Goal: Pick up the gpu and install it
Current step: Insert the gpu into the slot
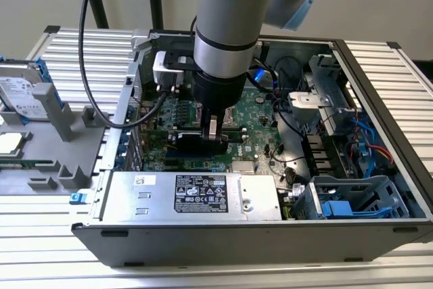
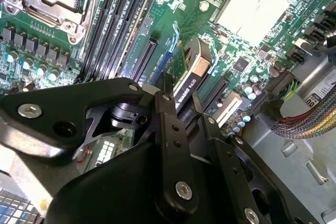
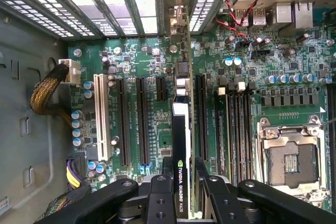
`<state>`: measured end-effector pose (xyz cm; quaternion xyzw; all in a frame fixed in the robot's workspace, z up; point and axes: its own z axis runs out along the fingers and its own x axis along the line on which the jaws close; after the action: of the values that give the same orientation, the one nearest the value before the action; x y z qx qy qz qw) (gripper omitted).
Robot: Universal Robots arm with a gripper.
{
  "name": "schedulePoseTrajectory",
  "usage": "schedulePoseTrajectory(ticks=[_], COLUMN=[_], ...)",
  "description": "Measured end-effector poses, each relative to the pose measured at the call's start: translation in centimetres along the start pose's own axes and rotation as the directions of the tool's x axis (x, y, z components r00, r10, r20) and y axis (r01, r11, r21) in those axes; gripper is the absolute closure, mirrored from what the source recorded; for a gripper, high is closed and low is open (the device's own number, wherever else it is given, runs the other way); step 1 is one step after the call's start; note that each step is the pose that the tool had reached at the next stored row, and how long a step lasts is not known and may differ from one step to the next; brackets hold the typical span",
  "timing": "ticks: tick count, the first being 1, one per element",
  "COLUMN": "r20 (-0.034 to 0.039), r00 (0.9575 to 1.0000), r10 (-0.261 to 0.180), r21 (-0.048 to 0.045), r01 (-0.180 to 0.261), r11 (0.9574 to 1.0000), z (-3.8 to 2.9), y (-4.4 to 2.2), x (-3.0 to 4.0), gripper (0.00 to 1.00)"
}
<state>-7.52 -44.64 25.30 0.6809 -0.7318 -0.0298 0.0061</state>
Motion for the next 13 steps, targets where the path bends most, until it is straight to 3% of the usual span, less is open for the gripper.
schedulePoseTrajectory(ticks=[13], r20=[-0.0055], r00=[0.9999], r10=[-0.010], r21=[-0.0013], r01=[0.010], r11=[1.0000], z=[0.04], y=[0.15], x=[0.09], gripper=[1.00])
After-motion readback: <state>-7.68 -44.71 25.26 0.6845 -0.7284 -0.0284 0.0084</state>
